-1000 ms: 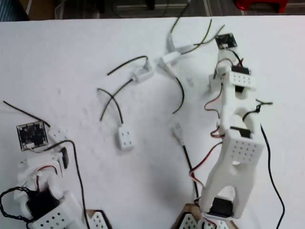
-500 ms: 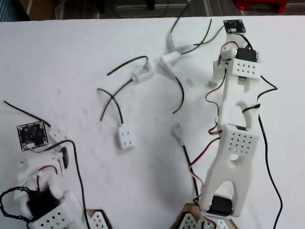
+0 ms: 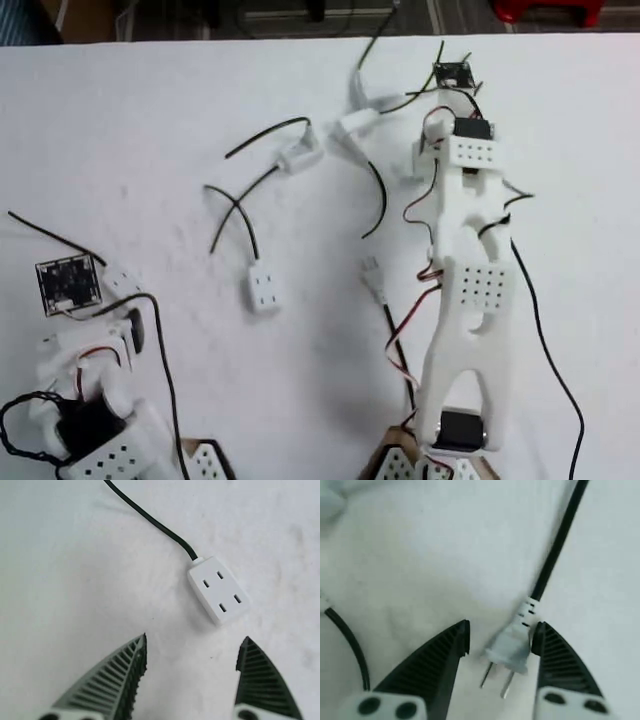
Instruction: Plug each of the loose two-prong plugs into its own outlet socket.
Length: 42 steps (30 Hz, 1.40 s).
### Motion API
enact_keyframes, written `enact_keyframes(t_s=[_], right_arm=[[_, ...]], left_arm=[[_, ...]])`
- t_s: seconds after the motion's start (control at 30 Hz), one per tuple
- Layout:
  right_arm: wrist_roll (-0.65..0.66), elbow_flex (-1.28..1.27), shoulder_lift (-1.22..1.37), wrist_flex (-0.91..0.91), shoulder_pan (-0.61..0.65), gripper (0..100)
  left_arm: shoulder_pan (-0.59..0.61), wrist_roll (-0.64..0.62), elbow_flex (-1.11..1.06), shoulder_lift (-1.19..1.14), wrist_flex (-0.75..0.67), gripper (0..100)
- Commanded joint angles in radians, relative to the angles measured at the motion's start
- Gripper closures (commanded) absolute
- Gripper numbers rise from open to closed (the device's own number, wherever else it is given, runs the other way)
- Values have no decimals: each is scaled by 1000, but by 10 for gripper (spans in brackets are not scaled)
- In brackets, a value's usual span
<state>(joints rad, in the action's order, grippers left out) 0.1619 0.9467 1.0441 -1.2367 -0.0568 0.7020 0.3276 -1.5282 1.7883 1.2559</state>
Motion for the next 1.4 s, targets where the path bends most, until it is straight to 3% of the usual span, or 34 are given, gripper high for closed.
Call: enact_keyframes(t_s=[0.0,0.07,0.3,0.63,0.87,1.1,1.37], right_arm=[[-6,9,-10,-97,2,905],[-5,9,-5,-117,-2,964],[21,29,-25,-131,-31,961],[64,348,-223,-486,-54,957],[83,311,-351,-486,-12,958],[77,-20,-625,-487,188,959],[86,-407,-970,-450,622,957]], left_arm=[[-15,-9,5,7,-17,710],[-15,-9,5,7,-17,710],[-15,-9,5,7,-17,710],[-15,-9,5,7,-17,710],[-12,-9,5,7,-17,710],[13,-9,9,7,-20,710],[117,-9,12,7,-52,710]])
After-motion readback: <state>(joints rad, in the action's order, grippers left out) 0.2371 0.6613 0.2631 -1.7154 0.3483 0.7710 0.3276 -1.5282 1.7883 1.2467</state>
